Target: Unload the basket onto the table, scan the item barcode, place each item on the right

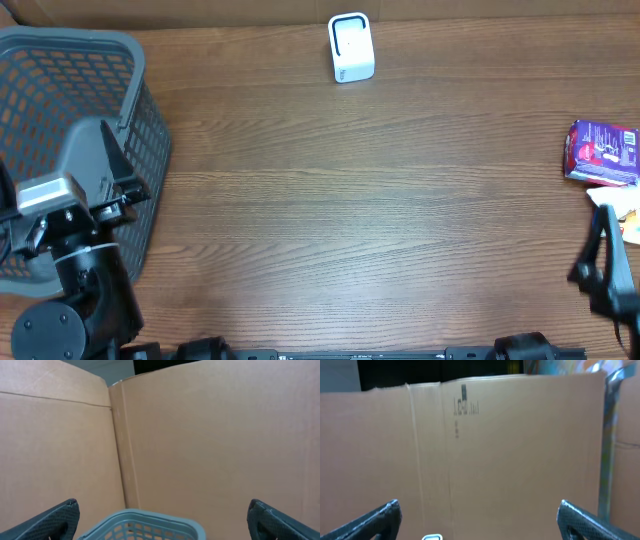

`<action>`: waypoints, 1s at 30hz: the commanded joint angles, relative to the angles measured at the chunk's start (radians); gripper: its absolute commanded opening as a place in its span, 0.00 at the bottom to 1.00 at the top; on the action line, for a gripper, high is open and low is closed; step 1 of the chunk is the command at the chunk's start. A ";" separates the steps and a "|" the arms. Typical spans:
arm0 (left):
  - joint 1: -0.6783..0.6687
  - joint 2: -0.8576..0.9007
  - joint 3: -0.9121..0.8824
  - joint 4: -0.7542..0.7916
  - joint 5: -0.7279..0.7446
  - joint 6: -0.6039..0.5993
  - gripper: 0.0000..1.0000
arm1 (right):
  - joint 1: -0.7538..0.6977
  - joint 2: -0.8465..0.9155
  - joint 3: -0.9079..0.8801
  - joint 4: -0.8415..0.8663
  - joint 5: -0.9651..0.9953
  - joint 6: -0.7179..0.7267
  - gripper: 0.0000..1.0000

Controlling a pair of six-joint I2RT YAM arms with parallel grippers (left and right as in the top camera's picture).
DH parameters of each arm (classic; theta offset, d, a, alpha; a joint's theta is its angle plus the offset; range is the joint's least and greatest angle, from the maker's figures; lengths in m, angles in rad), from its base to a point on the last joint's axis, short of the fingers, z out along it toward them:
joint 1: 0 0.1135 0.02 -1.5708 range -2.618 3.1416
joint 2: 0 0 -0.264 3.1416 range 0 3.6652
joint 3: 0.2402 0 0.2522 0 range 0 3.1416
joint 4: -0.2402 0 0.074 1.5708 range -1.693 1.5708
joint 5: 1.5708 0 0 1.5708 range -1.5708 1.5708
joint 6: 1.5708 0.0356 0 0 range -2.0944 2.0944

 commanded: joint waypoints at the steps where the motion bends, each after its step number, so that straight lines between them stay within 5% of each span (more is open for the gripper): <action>1: 0.005 -0.064 0.004 -0.015 0.050 -0.103 1.00 | 0.005 -0.085 -0.019 -0.061 0.017 0.008 1.00; 9: 0.005 -0.229 -0.025 -0.024 0.154 -0.140 1.00 | -0.060 -0.304 -0.126 -0.066 0.022 0.009 1.00; 18: -0.013 -0.477 -0.231 0.044 0.148 -0.143 1.00 | -0.080 -0.313 -0.167 -0.116 -0.003 0.089 1.00; 30: -0.158 -0.560 -0.294 0.096 0.149 -0.007 1.00 | -0.078 -0.310 -0.439 0.268 -0.182 0.095 1.00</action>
